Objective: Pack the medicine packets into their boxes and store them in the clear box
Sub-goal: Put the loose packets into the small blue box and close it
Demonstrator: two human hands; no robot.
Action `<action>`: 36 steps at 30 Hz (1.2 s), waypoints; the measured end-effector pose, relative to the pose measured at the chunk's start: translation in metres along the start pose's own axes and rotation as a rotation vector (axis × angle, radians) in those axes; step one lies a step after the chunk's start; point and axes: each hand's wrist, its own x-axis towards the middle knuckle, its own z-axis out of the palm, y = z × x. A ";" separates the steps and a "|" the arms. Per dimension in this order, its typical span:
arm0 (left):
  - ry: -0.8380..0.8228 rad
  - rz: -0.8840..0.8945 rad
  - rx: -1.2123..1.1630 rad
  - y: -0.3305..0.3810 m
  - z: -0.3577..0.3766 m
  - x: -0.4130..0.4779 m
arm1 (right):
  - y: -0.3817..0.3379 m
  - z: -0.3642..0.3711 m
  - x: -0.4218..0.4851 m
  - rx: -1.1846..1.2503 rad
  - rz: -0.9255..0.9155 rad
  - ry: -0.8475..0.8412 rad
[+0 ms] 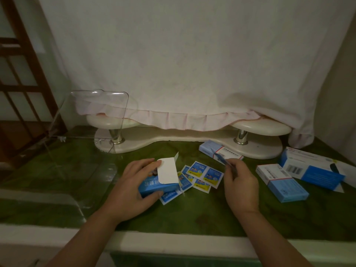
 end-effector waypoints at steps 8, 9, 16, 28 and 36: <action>-0.007 0.001 -0.003 0.000 0.001 0.001 | -0.016 0.002 -0.015 0.696 0.230 -0.049; -0.009 0.002 0.000 0.000 0.001 0.000 | -0.021 0.002 -0.018 0.759 0.257 -0.052; -0.006 0.010 0.001 0.000 0.001 0.000 | -0.044 0.015 -0.038 0.880 0.440 -0.114; 0.009 0.004 -0.003 0.001 -0.001 0.000 | -0.050 0.022 -0.038 0.899 0.571 -0.174; -0.012 0.026 0.007 0.001 0.000 0.000 | -0.056 0.032 -0.029 0.834 0.598 -0.319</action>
